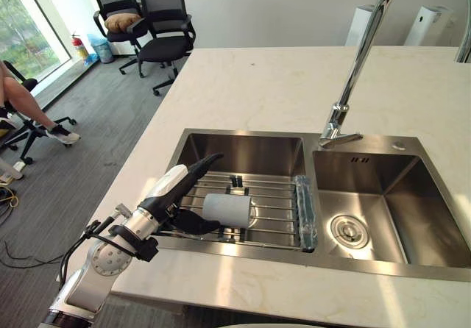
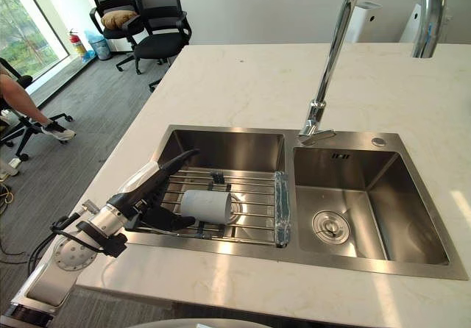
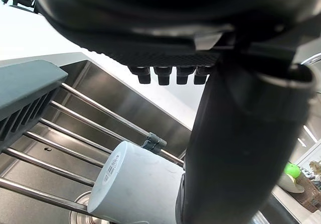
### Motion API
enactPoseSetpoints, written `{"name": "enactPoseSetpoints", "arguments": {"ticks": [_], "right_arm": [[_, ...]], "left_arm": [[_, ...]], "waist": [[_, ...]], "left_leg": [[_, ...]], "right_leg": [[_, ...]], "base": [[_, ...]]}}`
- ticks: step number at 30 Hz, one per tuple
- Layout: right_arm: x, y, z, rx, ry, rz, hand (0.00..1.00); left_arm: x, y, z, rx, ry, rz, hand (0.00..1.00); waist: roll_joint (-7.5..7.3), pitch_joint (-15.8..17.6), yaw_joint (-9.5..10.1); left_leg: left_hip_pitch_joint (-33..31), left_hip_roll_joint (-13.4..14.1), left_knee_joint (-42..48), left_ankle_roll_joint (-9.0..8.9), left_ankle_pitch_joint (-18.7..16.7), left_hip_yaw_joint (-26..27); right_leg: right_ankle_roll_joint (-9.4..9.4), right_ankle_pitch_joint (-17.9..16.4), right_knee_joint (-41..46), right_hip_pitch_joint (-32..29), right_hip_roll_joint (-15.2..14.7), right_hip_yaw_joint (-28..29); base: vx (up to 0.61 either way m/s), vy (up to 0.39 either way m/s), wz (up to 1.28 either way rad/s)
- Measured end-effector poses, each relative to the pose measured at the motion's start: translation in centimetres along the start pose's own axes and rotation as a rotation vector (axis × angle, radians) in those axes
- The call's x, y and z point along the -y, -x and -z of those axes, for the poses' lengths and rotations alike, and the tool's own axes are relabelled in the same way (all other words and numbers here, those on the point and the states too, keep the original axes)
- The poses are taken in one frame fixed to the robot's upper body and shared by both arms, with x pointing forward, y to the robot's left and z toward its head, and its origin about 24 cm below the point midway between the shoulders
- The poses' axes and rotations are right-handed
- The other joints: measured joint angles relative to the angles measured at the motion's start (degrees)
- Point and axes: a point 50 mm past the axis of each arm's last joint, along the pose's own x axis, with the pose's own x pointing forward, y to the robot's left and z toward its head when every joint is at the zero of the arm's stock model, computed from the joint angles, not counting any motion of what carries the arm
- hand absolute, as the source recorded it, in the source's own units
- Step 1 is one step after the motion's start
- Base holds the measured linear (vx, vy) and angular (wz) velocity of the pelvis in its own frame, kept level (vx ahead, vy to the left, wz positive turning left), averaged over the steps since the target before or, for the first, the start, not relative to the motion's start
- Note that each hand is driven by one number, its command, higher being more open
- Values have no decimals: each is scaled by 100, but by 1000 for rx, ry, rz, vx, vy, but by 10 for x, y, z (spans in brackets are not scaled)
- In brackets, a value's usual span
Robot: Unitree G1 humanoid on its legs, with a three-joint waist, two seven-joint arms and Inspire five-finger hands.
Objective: Walk over to the sink, pick up the cup, carry it to the dishwasher, place the cup inside the dishwasher, then close the dishwasher door
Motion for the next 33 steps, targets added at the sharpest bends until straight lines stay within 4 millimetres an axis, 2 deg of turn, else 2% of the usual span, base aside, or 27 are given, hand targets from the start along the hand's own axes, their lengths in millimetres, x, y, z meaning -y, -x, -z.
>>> {"name": "enactPoseSetpoints", "arguments": {"ticks": [6,13,18,23,33], "right_arm": [[1,0,-1,22,-98,-43,100],[0,0,-1,34,-170,-84,100],[5,1,-3,50,-218,-90,100],[1,1,-4,57,-219,-121,100],[-11,1,-6,51,-121,-137,100]], "left_arm": [[12,-12,2,-38,-5,-34,100],[37,-17,11,-105,6,61,100],[32,-30,8,-92,-25,137,100],[26,-37,5,-69,-82,224,100],[14,-42,5,-86,-96,308,100]], "waist": [[-6,47,-60],[-12,113,-129],[-6,118,-140],[-2,119,-188],[1,119,-235]], "left_leg": [[59,0,-26,5,-8,75],[193,89,-42,-32,-42,311],[217,100,-57,-37,-46,350],[256,99,-112,-38,-46,374],[268,95,-125,-39,-47,370]], "right_leg": [[5,3,-9,12,0,56],[2,12,-12,19,61,252],[2,12,-12,15,70,283],[6,11,-16,14,72,293],[8,11,-18,17,71,282]], "base": [[-14,-4,-6],[-38,-19,-14],[-19,-13,-4],[-4,-5,-2],[-18,-9,0]]}}
